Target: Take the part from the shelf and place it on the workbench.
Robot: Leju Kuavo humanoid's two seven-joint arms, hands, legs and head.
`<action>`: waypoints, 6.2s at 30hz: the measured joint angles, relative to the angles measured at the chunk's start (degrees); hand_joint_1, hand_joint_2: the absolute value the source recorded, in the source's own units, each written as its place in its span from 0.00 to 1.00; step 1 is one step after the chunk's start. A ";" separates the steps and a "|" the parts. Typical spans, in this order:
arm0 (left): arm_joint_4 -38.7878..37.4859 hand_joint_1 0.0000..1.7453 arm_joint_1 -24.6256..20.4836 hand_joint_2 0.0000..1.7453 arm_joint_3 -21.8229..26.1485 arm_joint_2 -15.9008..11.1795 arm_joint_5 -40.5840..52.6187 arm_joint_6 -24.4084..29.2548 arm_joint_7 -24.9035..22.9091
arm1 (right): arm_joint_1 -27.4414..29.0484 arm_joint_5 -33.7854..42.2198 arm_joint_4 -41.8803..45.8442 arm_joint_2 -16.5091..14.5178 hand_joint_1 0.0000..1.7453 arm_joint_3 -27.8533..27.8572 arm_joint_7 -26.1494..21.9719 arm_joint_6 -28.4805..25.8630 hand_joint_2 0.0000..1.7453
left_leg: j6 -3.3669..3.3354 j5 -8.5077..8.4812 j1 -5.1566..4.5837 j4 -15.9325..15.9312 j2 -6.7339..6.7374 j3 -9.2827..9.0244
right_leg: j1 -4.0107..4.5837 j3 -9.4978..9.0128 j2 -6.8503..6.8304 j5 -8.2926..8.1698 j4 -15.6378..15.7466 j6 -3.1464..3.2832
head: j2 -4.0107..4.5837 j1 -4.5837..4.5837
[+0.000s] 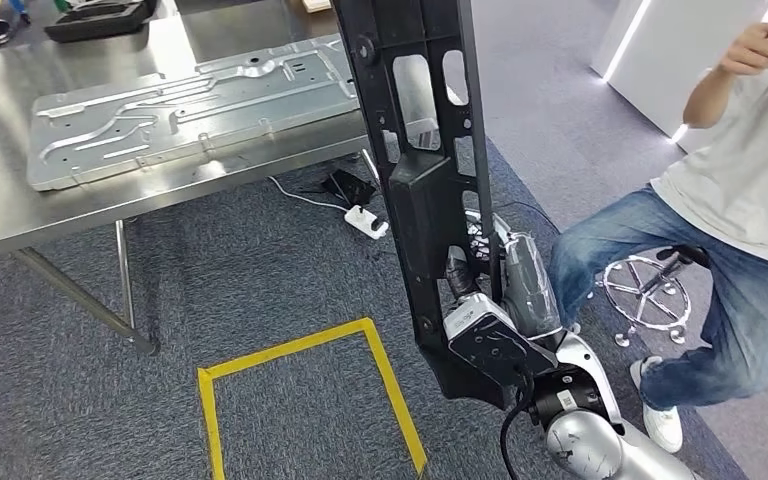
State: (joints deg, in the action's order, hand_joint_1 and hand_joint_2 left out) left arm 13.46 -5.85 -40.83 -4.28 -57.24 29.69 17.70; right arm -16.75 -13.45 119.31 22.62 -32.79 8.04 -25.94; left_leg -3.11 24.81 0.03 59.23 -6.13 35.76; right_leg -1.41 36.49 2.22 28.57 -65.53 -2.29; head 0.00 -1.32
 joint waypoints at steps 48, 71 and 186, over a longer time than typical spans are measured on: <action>0.03 0.00 0.40 1.00 -0.11 -1.10 -1.69 -8.51 3.43 | -15.09 -0.81 -3.72 9.58 1.00 1.44 17.18 8.90 1.00 | 2.37 -2.53 0.01 1.09 6.02 3.23 | 0.43 -9.02 -2.52 2.72 8.20 0.82 | 0.00 -0.79; 0.02 0.00 -0.19 1.00 -0.16 -1.04 -1.52 -7.71 2.87 | -16.05 -7.69 -5.19 10.26 1.00 -1.96 19.35 19.35 1.00 | 3.04 8.00 0.07 12.03 5.35 1.93 | 0.82 0.12 -2.51 -5.88 7.84 2.96 | 0.00 0.09; -0.07 0.00 -0.23 0.00 -1.26 0.10 -5.63 2.15 0.30 | -8.81 -23.48 -16.99 13.50 0.00 0.17 15.08 16.92 0.00 | 1.38 0.61 0.38 -0.58 5.66 -1.50 | -0.11 -1.51 -2.25 -1.36 2.92 -0.21 | 0.00 0.58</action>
State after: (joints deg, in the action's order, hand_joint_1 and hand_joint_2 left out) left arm 13.39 -6.07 -42.09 -4.19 -62.87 31.84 18.00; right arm -25.56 -36.93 102.32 36.12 -32.62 23.13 -9.02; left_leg -1.73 25.42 0.41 58.65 -0.47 34.26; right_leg -1.52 34.99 -0.03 27.21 -62.61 -2.51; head 0.00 -0.73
